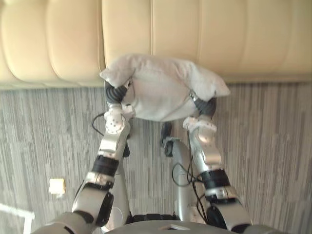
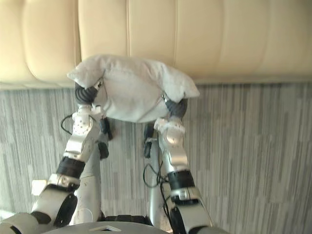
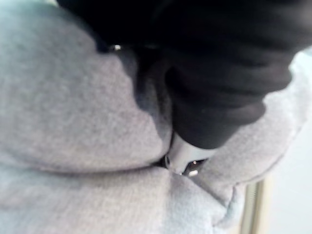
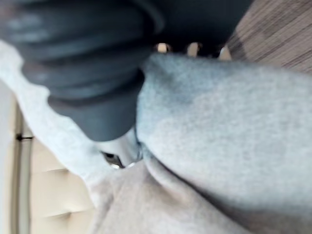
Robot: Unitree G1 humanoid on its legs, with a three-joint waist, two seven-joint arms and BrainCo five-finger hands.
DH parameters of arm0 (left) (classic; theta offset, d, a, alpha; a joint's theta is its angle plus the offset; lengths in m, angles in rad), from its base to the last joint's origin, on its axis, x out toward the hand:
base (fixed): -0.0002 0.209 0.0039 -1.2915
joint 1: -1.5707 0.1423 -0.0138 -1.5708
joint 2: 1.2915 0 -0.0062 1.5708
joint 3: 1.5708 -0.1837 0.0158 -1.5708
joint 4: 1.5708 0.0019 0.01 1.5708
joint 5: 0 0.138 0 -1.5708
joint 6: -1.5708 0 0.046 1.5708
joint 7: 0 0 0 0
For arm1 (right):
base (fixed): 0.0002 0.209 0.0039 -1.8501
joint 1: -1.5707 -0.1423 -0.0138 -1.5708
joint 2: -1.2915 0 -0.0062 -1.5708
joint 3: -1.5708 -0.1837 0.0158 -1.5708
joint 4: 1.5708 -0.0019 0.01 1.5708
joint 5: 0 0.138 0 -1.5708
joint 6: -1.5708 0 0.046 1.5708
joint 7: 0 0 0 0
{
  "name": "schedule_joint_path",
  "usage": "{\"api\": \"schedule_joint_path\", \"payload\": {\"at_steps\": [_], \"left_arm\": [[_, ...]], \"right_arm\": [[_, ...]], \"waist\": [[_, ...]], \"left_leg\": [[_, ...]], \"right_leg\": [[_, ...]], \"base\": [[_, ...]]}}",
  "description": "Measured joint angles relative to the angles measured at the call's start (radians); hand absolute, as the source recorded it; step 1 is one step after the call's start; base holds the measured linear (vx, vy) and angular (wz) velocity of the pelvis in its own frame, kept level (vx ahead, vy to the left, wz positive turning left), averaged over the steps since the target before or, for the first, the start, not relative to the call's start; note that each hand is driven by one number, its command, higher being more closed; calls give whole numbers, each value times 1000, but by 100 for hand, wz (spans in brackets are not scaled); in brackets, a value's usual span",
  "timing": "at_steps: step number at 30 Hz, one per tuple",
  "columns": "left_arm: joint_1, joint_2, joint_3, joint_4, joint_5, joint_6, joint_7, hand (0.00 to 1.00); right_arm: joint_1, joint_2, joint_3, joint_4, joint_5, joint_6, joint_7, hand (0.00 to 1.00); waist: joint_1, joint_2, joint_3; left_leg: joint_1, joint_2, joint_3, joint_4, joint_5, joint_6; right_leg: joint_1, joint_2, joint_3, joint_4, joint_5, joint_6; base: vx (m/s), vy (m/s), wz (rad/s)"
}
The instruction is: Pick up cushions and gather them together orderly.
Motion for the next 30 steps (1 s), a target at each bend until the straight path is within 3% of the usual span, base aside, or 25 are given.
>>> {"api": "schedule_joint_path", "payload": {"at_steps": [5, 10, 11, 14, 16, 18, 19, 22, 24, 25, 26, 27, 28, 30], "left_arm": [[152, 24, -9, -94, -2, -12, -43, 100], [213, 29, -18, -113, -18, -13, -74, 100], [237, 30, -25, -113, -23, -13, -85, 100], [256, 30, -35, -113, -23, -12, -88, 100], [264, 35, -36, -113, -23, -12, -89, 100], [279, 39, -42, -113, -23, -11, -91, 100], [280, 39, -44, -113, -23, -9, -92, 100], [285, 43, -50, -111, -23, 1, -93, 100], [286, 45, -53, -105, -23, 10, -95, 100], [284, 47, -51, -92, -23, 13, -100, 100], [279, 56, -46, -85, -23, 14, -101, 100], [280, 56, -42, -85, -23, 14, -101, 100], [280, 58, -30, -83, -23, 14, -101, 100], [279, 69, -30, -82, -23, 15, -101, 100]], "right_arm": [[115, -14, 31, -103, -33, 1, 48, 100], [146, -19, 29, -126, -90, 1, 59, 100], [171, -19, 29, -135, -105, 4, 59, 100], [218, -19, 30, -186, -119, 15, 59, 100], [222, -20, 30, -207, -122, 18, 58, 100], [226, -22, 30, -235, -122, 24, 46, 100], [226, -22, 29, -236, -122, 24, 44, 100], [226, -22, 25, -233, -121, 25, 38, 100], [226, -23, 18, -226, -121, 26, 38, 100], [222, -19, 17, -205, -121, 25, 38, 100], [209, -17, 17, -176, -121, 27, 39, 100], [203, -18, 18, -165, -121, 27, 42, 100], [199, -14, 21, -143, -121, 31, 47, 100], [194, -8, 21, -119, -121, 43, 51, 100]], "waist": [[7, 0, -83], [7, -1, -120], [10, -1, -119], [13, -1, -120], [16, 1, -120], [33, 5, -122], [34, 6, -124], [30, 7, -126], [30, -5, -126], [33, -14, -137], [29, -31, -140], [36, -33, -141], [42, -37, -143], [60, -44, -147]], "left_leg": [[111, -1, 5, -36, -30, -15], [155, 5, -1, -21, -51, -27], [150, 20, -1, 70, -87, -35], [96, 48, 12, 244, -95, -36], [63, 74, 47, 327, -91, -30], [16, 120, 81, 381, -154, 22], [14, 123, 81, 365, -170, 25], [6, 115, 67, 205, -179, 13], [-11, 99, 48, 148, -122, -15], [-1, 64, 59, 152, -73, 6], [-15, 47, 68, 199, -122, 14], [-36, 50, 69, 259, -162, 37], [-61, 53, 87, 375, -238, 70], [-33, 27, 138, 433, -346, 88]], "right_leg": [[126, 7, -8, -67, -12, 5], [197, 12, -22, -92, -21, 7], [233, 11, -30, -82, -41, 6], [278, 2, -58, -64, -70, 9], [296, -5, -71, -53, -100, -2], [306, -8, -82, -57, -106, -2], [307, -11, -82, -59, -108, 1], [315, -63, -78, -62, -127, 37], [334, -104, -67, -79, -135, 85], [354, -135, -42, -116, -135, 121], [378, -143, -15, -164, -130, 119], [397, -143, -3, -197, -120, 117], [429, -162, 25, -225, -95, 150], [390, -207, 114, -142, -64, 188]], "base": [[161, -13, 0], [87, -12, 6], [46, -6, 15], [5, 9, 34], [-31, 50, 30], [5, 101, 12], [42, 112, -2], [187, 331, 16], [234, 357, 17], [306, 379, 14], [336, 393, 7], [376, 407, -5], [389, 431, -24], [387, 449, -48]]}}
